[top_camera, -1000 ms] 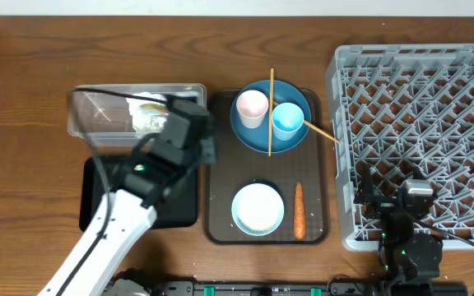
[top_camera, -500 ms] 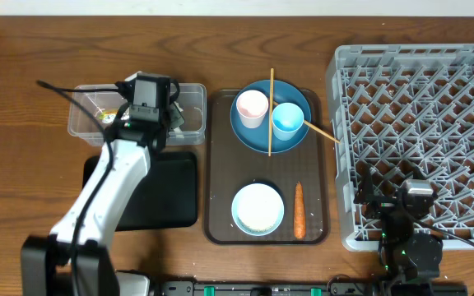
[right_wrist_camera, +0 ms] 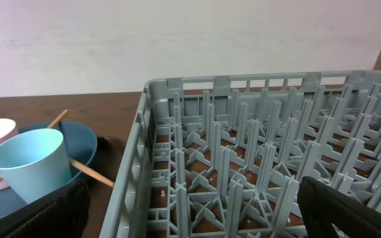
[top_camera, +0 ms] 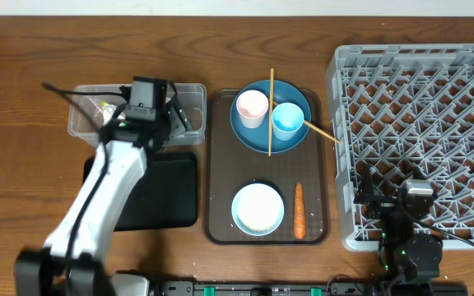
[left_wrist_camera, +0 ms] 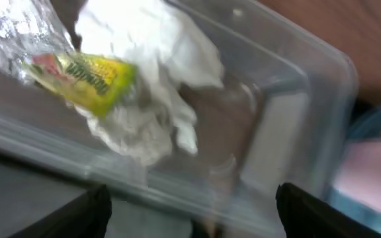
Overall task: Sort waste into correct bins and load items into the dishwasher rack
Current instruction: 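Drop the wrapper into the clear plastic bin with left gripper, then grasp the rim of the light-blue rice bowl with left gripper, then tip the bowl over the black tray to pour out the rice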
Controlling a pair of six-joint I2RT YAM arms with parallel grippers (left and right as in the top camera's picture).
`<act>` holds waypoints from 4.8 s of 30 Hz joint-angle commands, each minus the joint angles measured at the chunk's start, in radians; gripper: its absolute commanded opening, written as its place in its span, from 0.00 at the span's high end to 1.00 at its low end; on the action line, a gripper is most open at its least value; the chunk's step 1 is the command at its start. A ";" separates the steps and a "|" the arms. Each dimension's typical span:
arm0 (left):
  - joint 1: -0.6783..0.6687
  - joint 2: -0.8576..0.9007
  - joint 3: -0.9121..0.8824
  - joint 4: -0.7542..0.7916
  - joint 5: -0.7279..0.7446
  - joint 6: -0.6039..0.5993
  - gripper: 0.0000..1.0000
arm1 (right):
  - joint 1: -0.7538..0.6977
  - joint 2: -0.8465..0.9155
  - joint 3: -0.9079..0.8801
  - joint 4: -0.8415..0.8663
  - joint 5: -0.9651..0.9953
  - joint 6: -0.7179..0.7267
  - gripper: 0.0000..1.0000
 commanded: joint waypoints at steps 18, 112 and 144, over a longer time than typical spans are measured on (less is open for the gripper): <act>-0.756 -0.024 0.047 -0.198 0.021 -0.097 0.30 | -0.006 -0.005 -0.003 -0.001 0.000 -0.005 0.01; 0.486 -0.131 -0.143 -0.405 0.985 0.688 0.94 | -0.006 -0.005 -0.003 -0.001 0.000 -0.005 0.01; 0.777 0.191 -0.175 -0.537 1.562 0.842 0.94 | -0.006 -0.005 -0.003 -0.001 0.000 -0.005 0.01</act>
